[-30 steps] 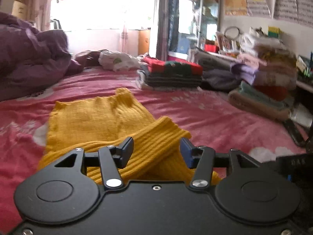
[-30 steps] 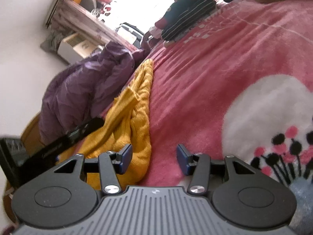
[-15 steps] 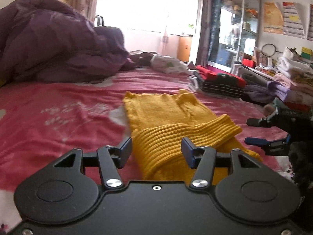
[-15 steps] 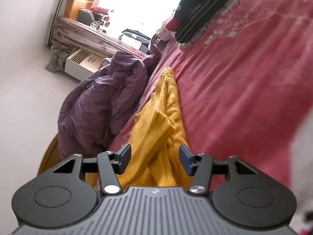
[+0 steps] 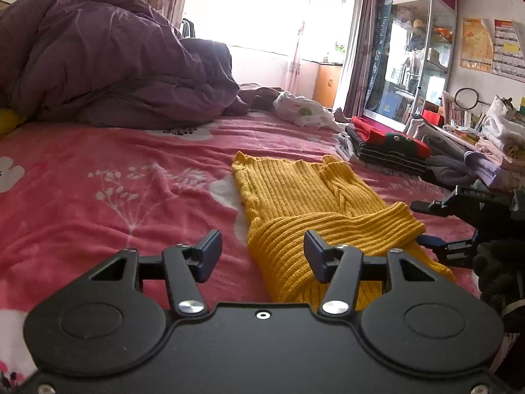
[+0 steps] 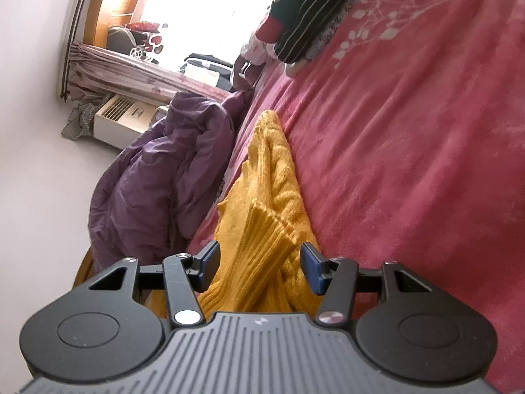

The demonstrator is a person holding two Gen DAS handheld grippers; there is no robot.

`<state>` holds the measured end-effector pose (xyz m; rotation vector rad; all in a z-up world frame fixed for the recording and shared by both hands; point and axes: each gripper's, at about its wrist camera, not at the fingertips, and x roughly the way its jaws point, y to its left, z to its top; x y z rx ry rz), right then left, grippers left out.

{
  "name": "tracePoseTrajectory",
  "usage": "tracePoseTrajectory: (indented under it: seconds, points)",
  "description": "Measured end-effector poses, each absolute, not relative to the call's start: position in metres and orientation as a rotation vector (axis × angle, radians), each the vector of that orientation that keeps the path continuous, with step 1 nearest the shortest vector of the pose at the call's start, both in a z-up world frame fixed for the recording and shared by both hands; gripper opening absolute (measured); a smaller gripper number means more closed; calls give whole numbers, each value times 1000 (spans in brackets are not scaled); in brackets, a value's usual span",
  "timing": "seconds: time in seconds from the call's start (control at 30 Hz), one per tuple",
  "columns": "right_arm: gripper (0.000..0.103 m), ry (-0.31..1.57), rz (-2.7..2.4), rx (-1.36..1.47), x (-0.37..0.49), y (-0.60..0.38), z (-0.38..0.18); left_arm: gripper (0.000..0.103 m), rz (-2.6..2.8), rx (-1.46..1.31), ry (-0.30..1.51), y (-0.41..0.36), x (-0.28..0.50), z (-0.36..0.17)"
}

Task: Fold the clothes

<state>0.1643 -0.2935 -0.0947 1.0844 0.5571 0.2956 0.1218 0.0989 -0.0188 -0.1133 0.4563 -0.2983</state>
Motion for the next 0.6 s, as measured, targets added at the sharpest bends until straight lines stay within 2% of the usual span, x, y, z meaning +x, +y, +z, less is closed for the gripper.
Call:
tracePoseTrajectory:
  seconds: [0.1,0.13,0.17,0.27,0.37,0.6]
  points:
    - [54,540,267,1061,168,-292,-92,54,-290,-110,474,100,125,-21]
    - [46,537,267,1036,169,-289,-88,54,-287,-109,483,101,126,-22]
    - [31,537,268,1006,170,-287,-85,54,-291,-112,493,102,127,-23]
    - [13,557,272,852,173,-275,-69,56,-334,-110,533,101,127,-25]
    - [12,534,273,745,171,-268,-51,65,-387,-78,565,94,123,-28]
    - [11,460,340,694,171,-266,-9,65,-402,75,582,71,109,-43]
